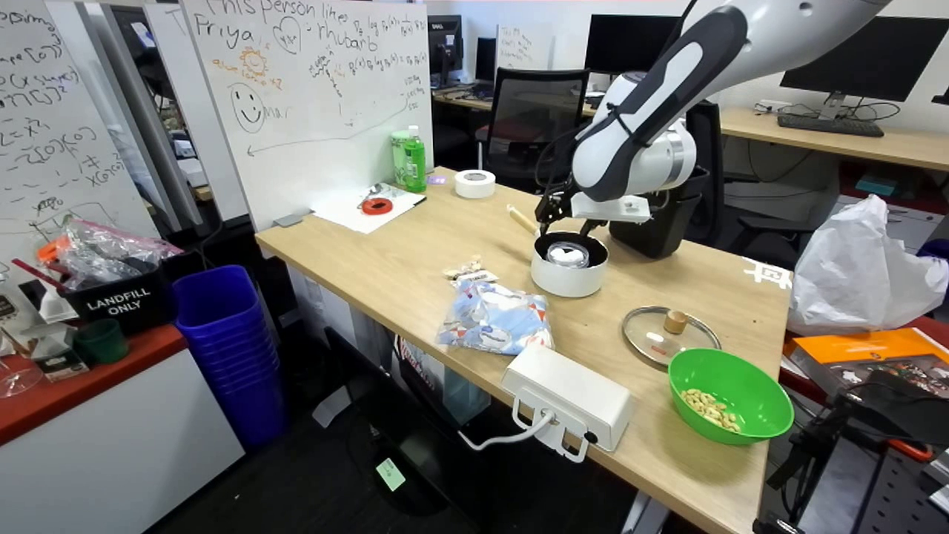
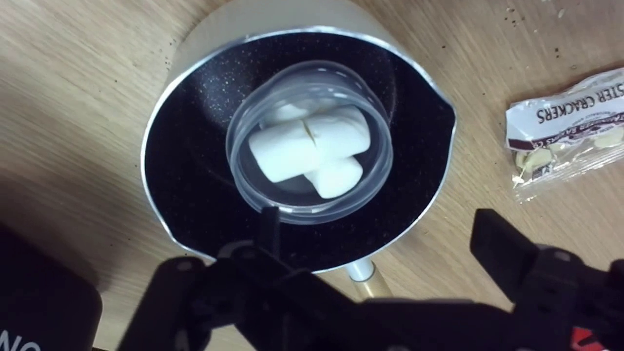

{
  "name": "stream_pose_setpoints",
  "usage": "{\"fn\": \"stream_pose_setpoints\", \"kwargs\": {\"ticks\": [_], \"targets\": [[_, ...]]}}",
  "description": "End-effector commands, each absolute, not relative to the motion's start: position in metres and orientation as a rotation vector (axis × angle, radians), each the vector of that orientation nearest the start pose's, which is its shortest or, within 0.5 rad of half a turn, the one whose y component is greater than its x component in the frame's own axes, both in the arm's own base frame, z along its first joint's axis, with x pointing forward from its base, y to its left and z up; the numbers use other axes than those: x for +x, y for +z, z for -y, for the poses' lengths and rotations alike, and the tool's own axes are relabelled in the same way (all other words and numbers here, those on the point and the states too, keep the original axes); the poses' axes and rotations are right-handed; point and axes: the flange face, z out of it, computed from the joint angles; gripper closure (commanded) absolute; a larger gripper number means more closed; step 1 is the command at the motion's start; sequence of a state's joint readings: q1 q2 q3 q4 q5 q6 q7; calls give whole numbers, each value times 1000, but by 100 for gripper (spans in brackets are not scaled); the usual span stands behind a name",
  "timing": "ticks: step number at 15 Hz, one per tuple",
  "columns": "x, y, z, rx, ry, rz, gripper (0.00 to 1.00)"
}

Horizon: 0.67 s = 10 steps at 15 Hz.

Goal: Place the clear bowl inside the white saucepan

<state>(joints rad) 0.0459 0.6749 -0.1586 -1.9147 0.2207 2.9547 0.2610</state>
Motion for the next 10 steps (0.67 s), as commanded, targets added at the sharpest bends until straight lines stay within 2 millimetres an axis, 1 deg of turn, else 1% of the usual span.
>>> {"fn": "stream_pose_setpoints", "kwargs": {"ticks": [1,2,3,5,10], "targets": [[638,205,86,-2972,-413,-777,0],[634,210,88,-2978,-333,-756,0],[645,201,87,-2968,-452,-805,0],[641,211,89,-2968,-375,-793,0],[638,207,87,-2969,-353,-788,0]]}}
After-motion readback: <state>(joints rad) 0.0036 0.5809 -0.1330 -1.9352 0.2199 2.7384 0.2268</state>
